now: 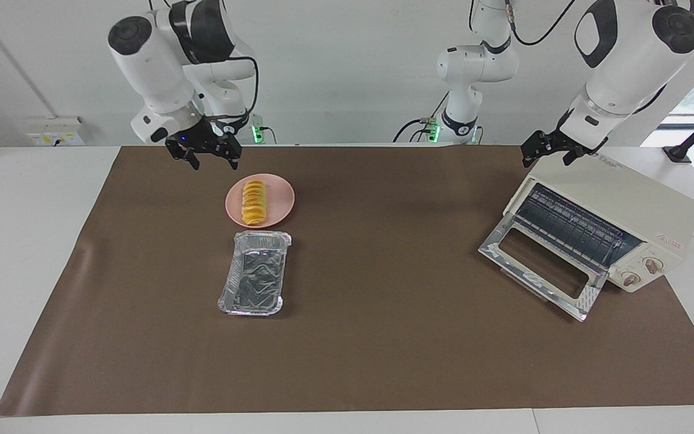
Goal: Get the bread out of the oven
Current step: 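Open the right gripper and withdraw it from the plate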
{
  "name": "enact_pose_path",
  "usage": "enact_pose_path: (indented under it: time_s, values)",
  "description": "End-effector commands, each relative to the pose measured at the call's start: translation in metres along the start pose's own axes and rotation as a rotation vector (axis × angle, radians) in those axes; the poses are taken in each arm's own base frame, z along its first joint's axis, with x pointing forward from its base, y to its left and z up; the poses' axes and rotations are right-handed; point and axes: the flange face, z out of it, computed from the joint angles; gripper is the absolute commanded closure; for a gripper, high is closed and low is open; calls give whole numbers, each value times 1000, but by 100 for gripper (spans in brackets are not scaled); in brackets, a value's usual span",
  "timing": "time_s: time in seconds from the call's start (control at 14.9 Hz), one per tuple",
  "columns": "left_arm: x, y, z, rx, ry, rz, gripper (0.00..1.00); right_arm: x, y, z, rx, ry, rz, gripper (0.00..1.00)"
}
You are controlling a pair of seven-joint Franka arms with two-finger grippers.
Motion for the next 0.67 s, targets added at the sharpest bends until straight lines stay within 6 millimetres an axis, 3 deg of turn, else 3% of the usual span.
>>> enact_pose_path:
  time_s: [0.0, 0.13, 0.4, 0.47, 0.6]
  values:
    - [-4, -3, -3, 19, 19, -4, 0, 7, 28, -39, -21, 53, -16, 0]
    - [-4, -3, -2, 19, 18, -4, 0, 16, 38, -59, -43, 85, -6, 0]
    - [-4, -3, -2, 19, 18, -4, 0, 59, 45, -84, -82, 48, -9, 0]
    - [-4, -3, -2, 19, 18, -4, 0, 65, 44, -82, -91, 52, -11, 0]
    - [-4, -3, -3, 19, 19, -4, 0, 57, 38, -69, -96, 27, -16, 0]
